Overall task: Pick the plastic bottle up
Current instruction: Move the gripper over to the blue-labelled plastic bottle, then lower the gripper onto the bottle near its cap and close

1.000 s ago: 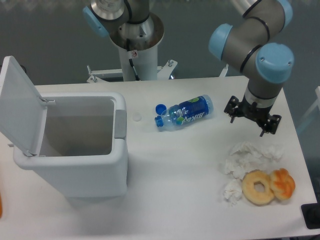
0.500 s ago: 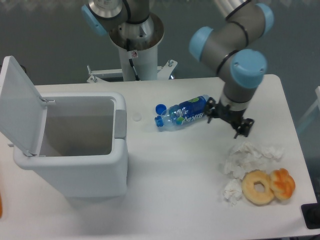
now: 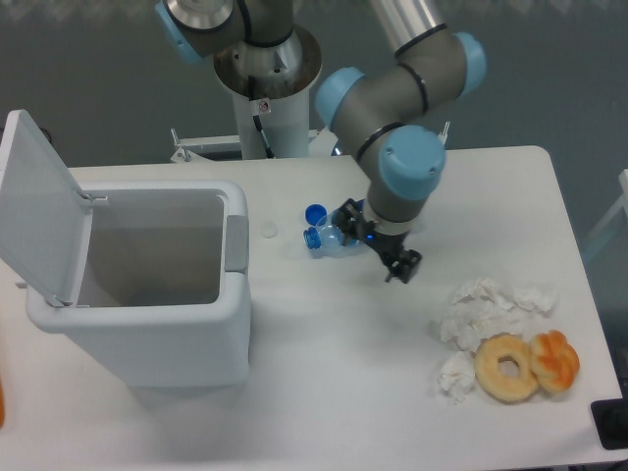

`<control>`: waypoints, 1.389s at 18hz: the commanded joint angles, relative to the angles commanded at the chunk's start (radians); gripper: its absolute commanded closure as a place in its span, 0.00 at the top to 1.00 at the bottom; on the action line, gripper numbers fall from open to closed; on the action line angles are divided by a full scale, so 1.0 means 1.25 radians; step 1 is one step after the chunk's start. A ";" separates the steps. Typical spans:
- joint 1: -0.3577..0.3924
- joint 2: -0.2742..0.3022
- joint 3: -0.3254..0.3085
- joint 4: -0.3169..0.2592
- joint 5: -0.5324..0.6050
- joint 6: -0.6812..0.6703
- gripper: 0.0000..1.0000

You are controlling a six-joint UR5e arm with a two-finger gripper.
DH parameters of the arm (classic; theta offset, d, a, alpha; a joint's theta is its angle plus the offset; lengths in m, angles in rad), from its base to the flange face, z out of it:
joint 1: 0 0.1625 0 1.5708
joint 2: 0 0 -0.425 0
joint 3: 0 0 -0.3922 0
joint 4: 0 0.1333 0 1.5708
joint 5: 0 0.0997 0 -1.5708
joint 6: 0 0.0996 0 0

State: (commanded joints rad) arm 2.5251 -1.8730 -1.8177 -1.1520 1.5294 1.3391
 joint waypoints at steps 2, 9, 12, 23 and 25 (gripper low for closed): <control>-0.016 0.006 -0.012 0.000 0.001 0.000 1.00; -0.070 0.006 -0.042 -0.001 0.067 0.002 1.00; -0.072 0.007 -0.064 -0.001 0.071 0.049 1.00; -0.075 0.004 -0.094 0.005 0.079 0.064 0.99; -0.074 0.004 -0.102 0.009 0.077 0.065 0.95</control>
State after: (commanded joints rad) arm 2.4329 -1.8684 -1.9451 -1.1413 1.6260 1.4205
